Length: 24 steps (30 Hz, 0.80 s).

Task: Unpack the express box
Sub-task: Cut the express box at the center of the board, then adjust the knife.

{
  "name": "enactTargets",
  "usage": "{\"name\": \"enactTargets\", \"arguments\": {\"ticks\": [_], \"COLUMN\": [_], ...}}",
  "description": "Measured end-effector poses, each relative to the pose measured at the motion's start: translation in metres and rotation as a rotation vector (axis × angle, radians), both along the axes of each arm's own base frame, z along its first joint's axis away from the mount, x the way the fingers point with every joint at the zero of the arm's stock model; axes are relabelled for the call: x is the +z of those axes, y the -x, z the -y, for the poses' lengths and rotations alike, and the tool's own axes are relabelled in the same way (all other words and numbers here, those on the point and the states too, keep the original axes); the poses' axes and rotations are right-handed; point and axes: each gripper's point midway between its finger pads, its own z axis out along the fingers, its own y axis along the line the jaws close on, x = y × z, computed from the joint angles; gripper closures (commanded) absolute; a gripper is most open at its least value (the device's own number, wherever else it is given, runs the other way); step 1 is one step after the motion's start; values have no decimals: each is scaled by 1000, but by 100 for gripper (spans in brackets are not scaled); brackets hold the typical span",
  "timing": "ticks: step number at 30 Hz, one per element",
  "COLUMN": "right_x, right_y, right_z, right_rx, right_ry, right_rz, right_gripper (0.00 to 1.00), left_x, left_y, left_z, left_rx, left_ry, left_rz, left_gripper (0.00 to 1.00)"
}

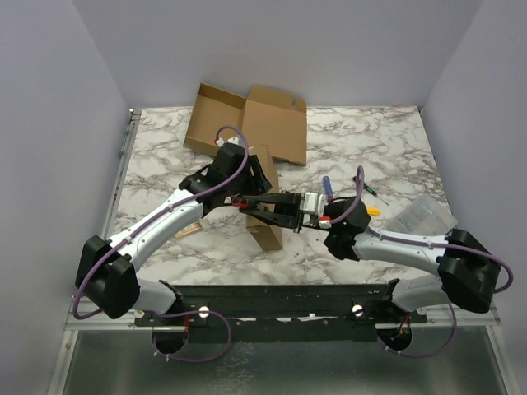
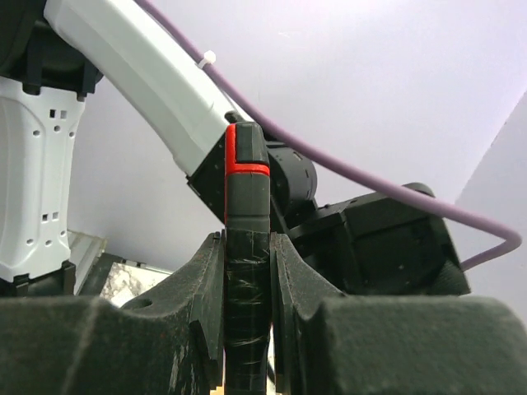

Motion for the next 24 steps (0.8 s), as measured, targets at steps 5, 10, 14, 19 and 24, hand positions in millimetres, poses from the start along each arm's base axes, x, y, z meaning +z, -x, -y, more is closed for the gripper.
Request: {"name": "enactTargets", "arguments": {"ticks": [5, 10, 14, 19, 24], "right_x": [8, 21, 51, 49, 13], "right_y": [-3, -28, -38, -61, -83], "right_z": [7, 33, 85, 127, 138], "right_rx": [-39, -203, -356, -553, -710], "right_ry": [24, 16, -80, -106, -28], "right_rz": [3, -203, -372, -630, -853], "right_gripper": [100, 99, 100, 99, 99], "left_x": [0, 0, 9, 54, 103], "left_y": [-1, -2, -2, 2, 14], "left_z": [2, 1, -3, -2, 0], "left_rx": [4, -14, -47, -114, -188], "left_ry": [-41, -74, -99, -22, 98], "left_rz": [15, 25, 66, 198, 399], "left_gripper": [42, 7, 1, 1, 1]}}
